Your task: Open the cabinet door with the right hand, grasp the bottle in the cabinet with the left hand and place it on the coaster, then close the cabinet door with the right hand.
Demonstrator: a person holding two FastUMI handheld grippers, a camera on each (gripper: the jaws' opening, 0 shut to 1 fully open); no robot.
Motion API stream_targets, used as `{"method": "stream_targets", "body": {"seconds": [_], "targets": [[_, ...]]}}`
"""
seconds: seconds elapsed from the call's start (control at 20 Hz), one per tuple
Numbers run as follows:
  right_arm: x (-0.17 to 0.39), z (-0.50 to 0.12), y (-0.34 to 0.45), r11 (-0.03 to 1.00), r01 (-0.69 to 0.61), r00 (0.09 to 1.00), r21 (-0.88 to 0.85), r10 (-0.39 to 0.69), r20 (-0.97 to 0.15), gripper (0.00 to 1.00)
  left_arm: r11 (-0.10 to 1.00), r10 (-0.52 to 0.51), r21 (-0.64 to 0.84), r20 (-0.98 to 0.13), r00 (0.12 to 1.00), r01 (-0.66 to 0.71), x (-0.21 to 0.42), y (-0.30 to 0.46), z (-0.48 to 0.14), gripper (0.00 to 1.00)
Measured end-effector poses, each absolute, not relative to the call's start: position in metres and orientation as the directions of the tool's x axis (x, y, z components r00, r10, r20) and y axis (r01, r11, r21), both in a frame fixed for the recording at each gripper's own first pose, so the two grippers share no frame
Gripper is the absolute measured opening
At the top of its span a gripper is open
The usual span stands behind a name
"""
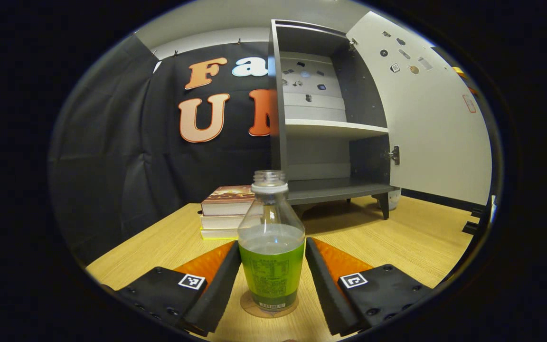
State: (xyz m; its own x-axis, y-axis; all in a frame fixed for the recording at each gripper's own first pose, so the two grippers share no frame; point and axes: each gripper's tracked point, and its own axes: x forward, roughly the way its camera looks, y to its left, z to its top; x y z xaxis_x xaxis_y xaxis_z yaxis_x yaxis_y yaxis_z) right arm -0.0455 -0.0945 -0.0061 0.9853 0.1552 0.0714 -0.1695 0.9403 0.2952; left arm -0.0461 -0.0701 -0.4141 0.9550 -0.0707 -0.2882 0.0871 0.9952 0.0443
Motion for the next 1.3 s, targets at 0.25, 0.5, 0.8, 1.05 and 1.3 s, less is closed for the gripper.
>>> {"method": "stream_targets", "body": {"seconds": [0.25, 0.5, 0.8, 1.05, 1.3], "targets": [[-0.043, -0.002, -0.092, 0.935, -0.198, 0.980, 0.295, 0.192, 0.052, 0.80, 0.996, -0.067, 0.031, -0.298, 0.952, 0.080, -0.052, -0.072, -0.386, 0.88], [-0.034, -0.010, -0.073, 0.940, -0.226, 0.973, 0.257, 0.231, 0.009, 0.75, 0.995, -0.064, 0.052, -0.285, 0.956, 0.082, -0.056, -0.071, -0.350, 0.88], [-0.028, -0.013, -0.064, 0.936, -0.241, 0.967, 0.256, 0.254, -0.019, 0.74, 0.993, -0.042, 0.093, -0.253, 0.967, 0.067, -0.060, -0.055, -0.311, 0.87], [-0.029, -0.010, -0.037, 0.918, -0.304, 0.946, 0.254, 0.323, -0.036, 0.71, 0.996, -0.059, 0.050, -0.231, 0.971, 0.072, -0.057, -0.044, -0.289, 0.88], [-0.026, -0.009, -0.007, 0.903, -0.353, 0.927, 0.246, 0.374, -0.042, 0.71, 0.996, -0.059, -0.080, -0.234, 0.970, 0.041, -0.055, -0.017, -0.269, 0.87]]}}
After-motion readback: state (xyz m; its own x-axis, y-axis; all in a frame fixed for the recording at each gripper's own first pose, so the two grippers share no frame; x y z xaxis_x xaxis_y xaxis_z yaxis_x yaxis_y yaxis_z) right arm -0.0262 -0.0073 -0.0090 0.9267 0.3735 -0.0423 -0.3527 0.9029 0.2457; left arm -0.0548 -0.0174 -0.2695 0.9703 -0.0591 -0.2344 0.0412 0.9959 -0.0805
